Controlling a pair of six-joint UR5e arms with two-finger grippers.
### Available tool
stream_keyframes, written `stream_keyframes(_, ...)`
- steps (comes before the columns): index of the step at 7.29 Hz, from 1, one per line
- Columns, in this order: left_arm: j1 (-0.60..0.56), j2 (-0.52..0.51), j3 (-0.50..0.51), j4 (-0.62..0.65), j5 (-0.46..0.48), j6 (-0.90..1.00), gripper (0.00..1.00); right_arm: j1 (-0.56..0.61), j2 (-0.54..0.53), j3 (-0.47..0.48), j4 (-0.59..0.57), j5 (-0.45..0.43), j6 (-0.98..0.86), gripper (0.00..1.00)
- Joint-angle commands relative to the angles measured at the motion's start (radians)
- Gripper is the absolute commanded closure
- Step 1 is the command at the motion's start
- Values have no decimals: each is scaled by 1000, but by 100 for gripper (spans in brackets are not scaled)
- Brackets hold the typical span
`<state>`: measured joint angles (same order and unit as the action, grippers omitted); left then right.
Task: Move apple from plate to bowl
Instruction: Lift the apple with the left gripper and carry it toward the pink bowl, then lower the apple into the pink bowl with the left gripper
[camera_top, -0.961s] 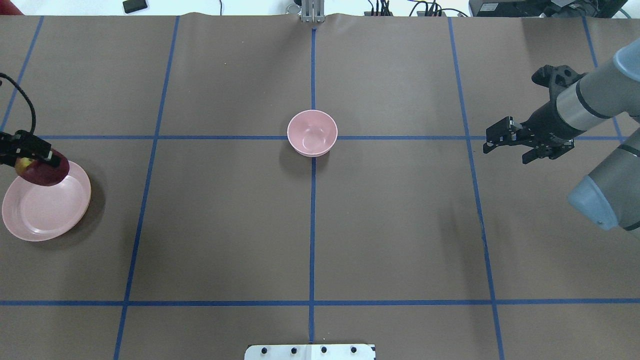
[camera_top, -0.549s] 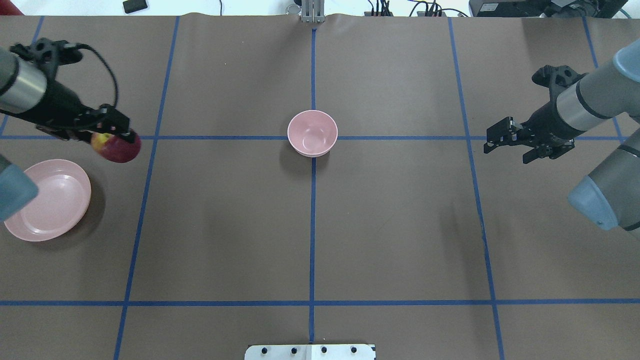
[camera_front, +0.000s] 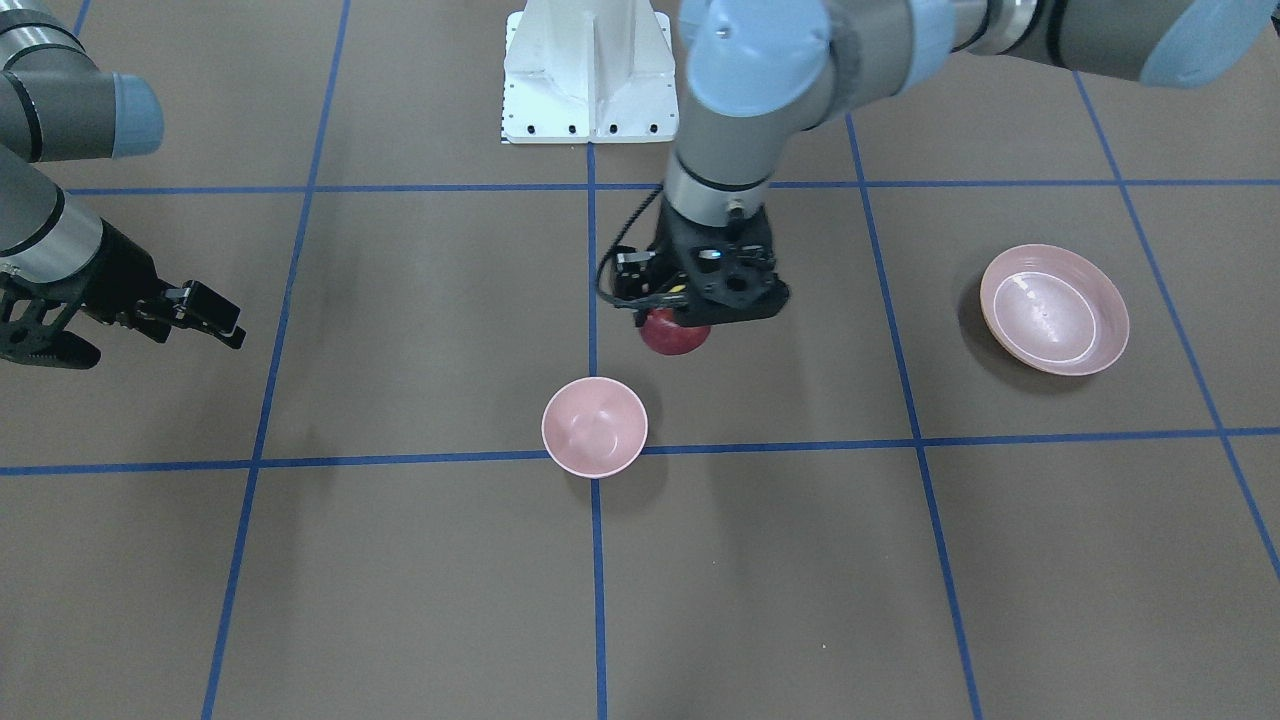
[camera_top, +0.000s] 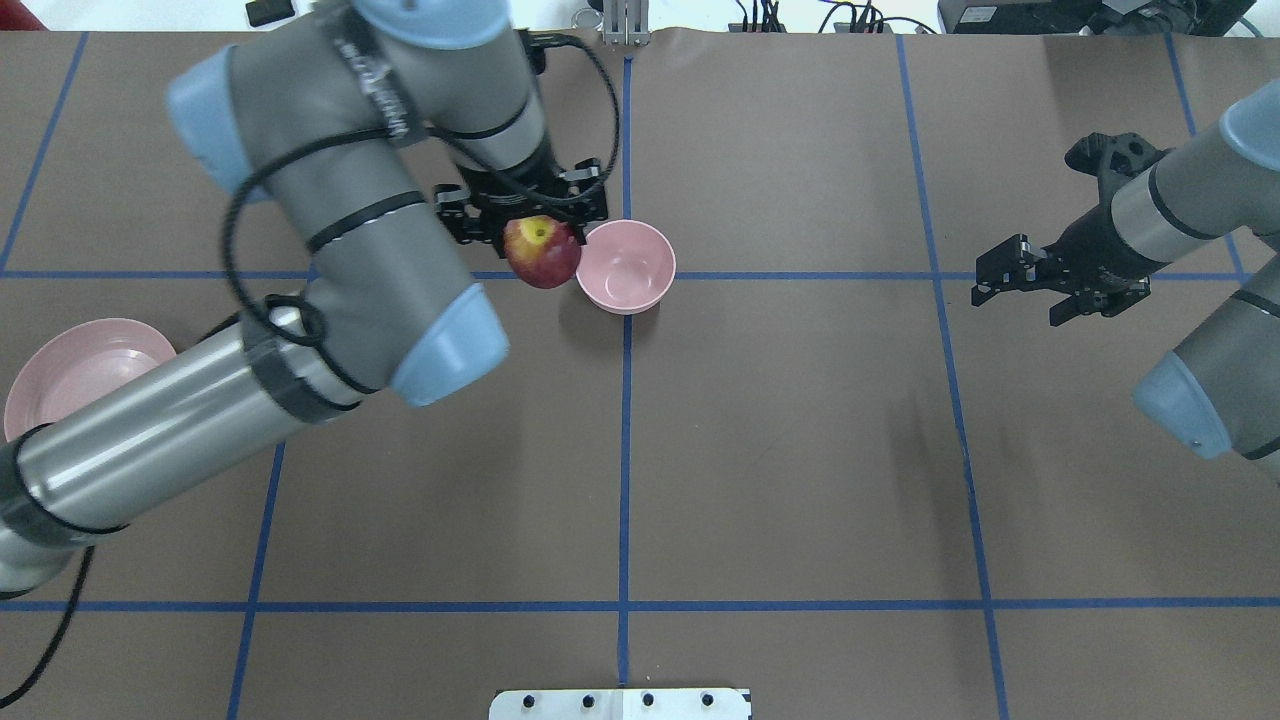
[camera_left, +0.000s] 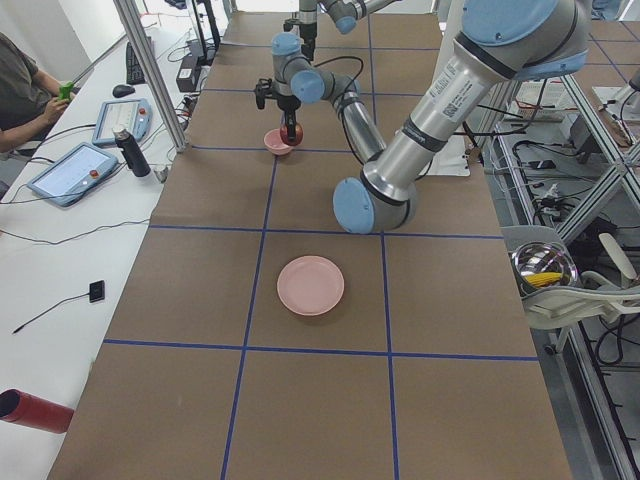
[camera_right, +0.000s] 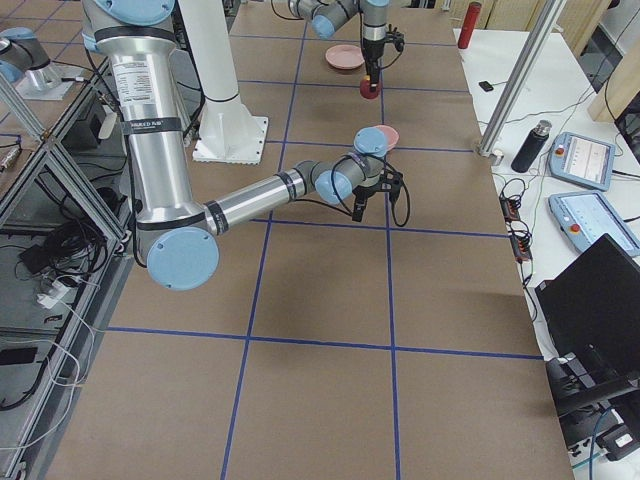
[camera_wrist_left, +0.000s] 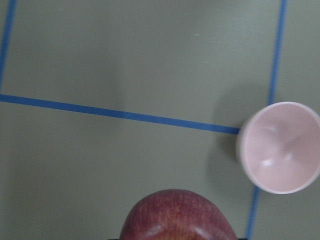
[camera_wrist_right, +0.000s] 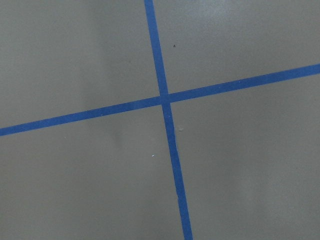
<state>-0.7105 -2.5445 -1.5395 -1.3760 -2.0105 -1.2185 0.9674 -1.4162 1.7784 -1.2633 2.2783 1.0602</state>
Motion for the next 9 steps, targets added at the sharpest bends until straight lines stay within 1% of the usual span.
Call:
stream_keyframes(1,36,-152,258,-147,70,-62,100,-1,-1,-4,1,-5,0,0)
stream_keyframes(2,37,-172,385,-258,78,-70,100,-1,0,-2,1,-5,1,0)
stream_keyframes(3,37,-181,435,-276,84,-67,100,-1,0,-4,1,-5,1,0)
stream_keyframes(4,52,-175,446,-279,114,-65,100,-1,0,-4,1,-5,1,0)
stream_keyframes(6,81,-163,452,-278,122,-68,100,-3,0,-5,1,-6,3,0)
stream_keyframes(9,85,-155,452,-287,122,-70,100,-4,-1,-5,1,-6,4,0)
